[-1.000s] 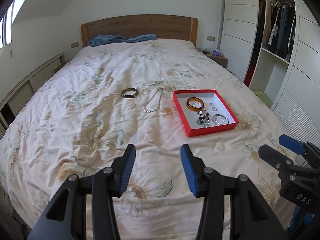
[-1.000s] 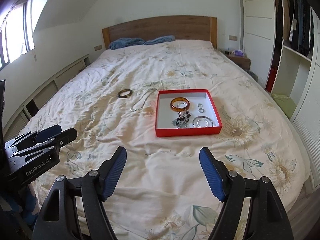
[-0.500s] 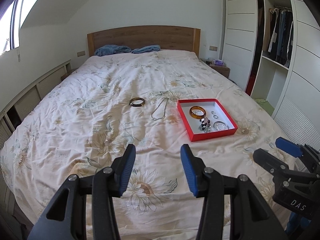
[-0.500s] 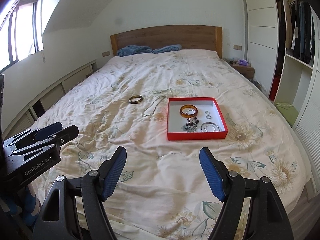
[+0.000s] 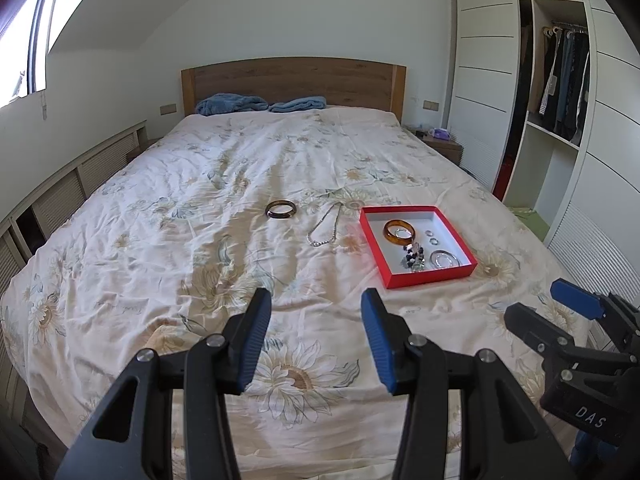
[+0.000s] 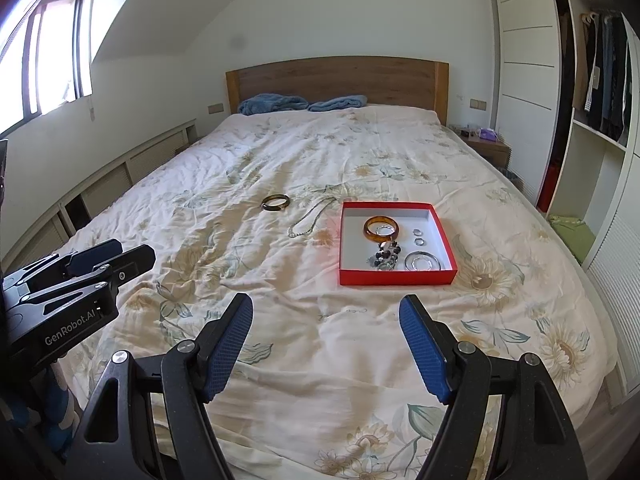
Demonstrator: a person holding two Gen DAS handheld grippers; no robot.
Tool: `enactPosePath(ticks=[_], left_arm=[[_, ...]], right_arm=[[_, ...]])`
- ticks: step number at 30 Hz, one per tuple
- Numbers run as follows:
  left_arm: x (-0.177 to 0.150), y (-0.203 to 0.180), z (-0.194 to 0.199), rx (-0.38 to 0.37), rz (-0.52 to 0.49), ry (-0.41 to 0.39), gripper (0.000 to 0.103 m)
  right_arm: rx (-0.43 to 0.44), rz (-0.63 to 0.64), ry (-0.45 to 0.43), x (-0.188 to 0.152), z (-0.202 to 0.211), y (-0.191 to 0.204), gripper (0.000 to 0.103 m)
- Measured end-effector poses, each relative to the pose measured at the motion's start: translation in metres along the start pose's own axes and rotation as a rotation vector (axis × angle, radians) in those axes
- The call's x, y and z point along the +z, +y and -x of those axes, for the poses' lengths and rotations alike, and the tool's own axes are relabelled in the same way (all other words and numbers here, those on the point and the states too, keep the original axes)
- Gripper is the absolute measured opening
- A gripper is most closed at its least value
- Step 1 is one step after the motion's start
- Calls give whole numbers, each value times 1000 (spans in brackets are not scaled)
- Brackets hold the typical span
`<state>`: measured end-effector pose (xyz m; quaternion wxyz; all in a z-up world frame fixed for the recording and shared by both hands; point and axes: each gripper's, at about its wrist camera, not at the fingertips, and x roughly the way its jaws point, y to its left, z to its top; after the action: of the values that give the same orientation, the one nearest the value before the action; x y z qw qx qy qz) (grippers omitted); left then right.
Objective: Organize jewelry
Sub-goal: 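Withdraw both open tools and move toward the dark bangle and chain necklace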
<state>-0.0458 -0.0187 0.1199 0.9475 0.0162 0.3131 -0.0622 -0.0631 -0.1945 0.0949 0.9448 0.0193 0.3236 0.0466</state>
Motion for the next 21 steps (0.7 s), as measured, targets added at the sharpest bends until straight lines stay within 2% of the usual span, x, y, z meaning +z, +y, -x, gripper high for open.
enactPosePath(ticks=[10,21], left_arm=[[-3,5,-16,24,14,22,45],[-11,33,-70,35,66,145,45]], right_arm=[[27,-2,22,-3,-14,1,75],[96,19,92,0,-57,10,75]])
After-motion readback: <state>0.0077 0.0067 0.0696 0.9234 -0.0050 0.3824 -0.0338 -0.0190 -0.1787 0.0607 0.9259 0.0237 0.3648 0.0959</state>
